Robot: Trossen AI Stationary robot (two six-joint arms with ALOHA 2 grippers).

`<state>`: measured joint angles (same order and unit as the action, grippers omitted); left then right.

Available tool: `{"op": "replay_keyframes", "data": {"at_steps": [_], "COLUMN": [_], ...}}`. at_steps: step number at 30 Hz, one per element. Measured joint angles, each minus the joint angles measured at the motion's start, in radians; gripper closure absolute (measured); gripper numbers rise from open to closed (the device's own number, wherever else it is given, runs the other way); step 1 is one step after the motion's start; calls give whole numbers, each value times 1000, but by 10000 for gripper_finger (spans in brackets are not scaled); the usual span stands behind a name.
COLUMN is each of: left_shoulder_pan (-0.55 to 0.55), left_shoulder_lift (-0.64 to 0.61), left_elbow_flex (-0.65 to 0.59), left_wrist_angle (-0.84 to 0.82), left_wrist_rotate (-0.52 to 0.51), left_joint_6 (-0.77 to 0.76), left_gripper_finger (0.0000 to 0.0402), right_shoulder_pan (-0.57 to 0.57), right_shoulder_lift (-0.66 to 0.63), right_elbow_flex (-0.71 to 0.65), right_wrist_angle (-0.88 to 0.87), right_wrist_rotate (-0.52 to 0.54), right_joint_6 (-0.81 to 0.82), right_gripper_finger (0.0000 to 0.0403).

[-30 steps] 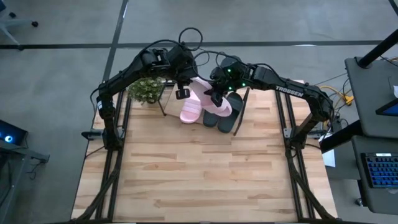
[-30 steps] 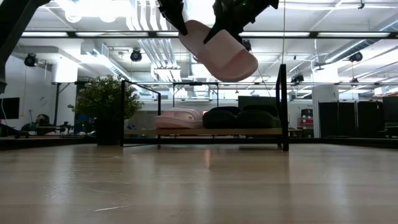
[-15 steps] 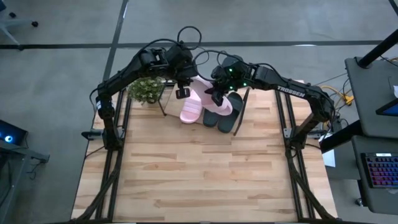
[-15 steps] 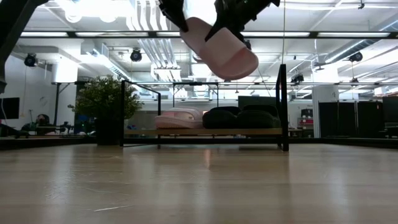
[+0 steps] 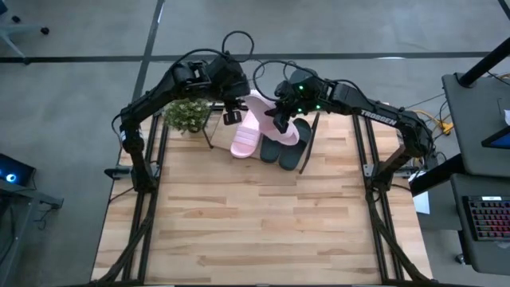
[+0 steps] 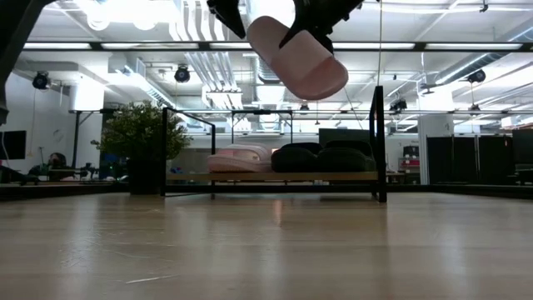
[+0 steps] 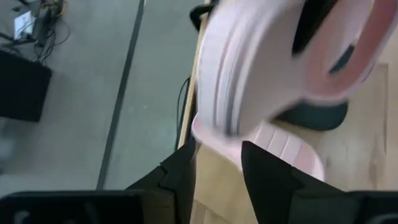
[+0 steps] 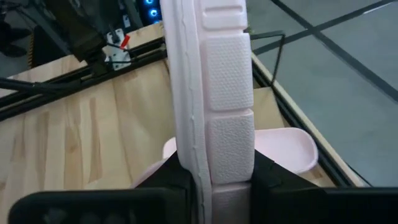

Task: Pick and place slides into the shelf
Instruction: Put the pink slipper on the shelf

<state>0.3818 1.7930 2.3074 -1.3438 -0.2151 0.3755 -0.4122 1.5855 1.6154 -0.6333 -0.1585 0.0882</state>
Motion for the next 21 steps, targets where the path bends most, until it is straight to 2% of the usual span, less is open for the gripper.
{"op": "replay_keyframes", "data": {"at_steps": [8, 21], "left_shoulder_pan": [5, -74], "left_shoulder_lift": [-87, -251], "left_elbow_flex": [-4, -56], "left_wrist_angle": [-10, -30], "left_wrist_rotate": [-10, -30], "left_joint_6": [-42, -189], "left_gripper_finger": [263, 263], "right_shoulder_pan": [-1, -1], "right_shoulder_lift": [-29, -32], "right_elbow_flex": [0, -16], "right_wrist_angle": [36, 256], "right_wrist_rotate": [3, 6], "right_joint_6": [54, 293], "right_gripper_finger": [335, 336]}}
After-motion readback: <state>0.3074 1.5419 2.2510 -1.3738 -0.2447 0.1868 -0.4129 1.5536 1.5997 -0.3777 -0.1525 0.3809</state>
